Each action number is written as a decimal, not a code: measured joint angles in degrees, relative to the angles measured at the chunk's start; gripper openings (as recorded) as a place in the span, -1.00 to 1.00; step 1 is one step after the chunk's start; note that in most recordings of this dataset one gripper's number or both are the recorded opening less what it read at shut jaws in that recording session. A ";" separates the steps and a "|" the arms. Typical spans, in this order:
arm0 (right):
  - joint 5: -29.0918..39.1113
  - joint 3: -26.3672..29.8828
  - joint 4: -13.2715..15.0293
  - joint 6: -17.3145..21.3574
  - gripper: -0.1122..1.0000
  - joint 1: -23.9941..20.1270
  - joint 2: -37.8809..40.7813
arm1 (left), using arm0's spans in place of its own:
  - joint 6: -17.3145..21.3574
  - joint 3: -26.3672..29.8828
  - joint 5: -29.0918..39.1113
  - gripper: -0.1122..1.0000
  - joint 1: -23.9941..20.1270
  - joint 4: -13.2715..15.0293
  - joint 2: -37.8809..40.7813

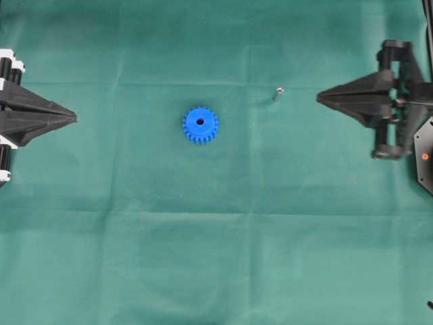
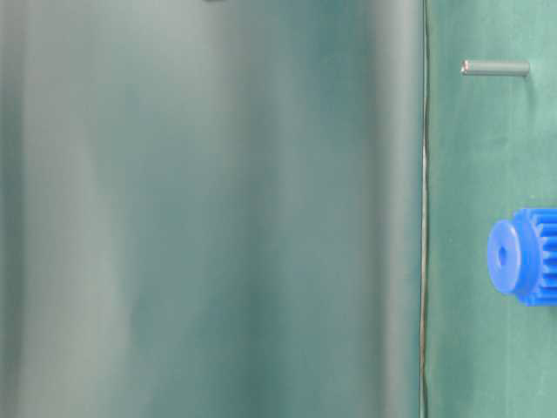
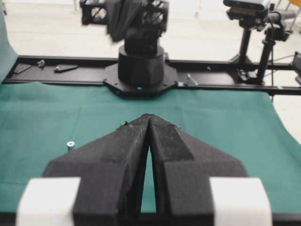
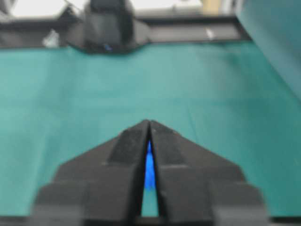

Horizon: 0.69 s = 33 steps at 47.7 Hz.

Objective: Insert the shaft placed at a random location into the center hole of the small gear at another random location.
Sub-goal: 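Move the right gripper open toward the silver shaft, then lower the right gripper and close it on the silver shaft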

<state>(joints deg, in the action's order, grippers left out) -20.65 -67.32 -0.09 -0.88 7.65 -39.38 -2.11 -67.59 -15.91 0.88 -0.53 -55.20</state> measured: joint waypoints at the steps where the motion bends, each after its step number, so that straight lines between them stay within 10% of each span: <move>1: -0.35 0.00 0.00 0.00 -0.19 0.44 0.97 | 0.00 0.00 0.09 -0.80 0.00 0.00 0.00; 10: -4.83 0.00 -0.18 0.00 0.76 3.52 12.57 | 0.00 0.00 0.53 -0.80 0.00 -0.09 0.00; 33: -16.61 0.70 -2.64 0.00 0.68 8.00 34.80 | 0.35 0.00 1.23 -0.80 0.00 -0.09 0.09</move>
<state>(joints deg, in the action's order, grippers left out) -37.27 -66.62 -2.72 -0.88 15.64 -4.57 -1.76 -67.59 -14.68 0.88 -0.62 -55.11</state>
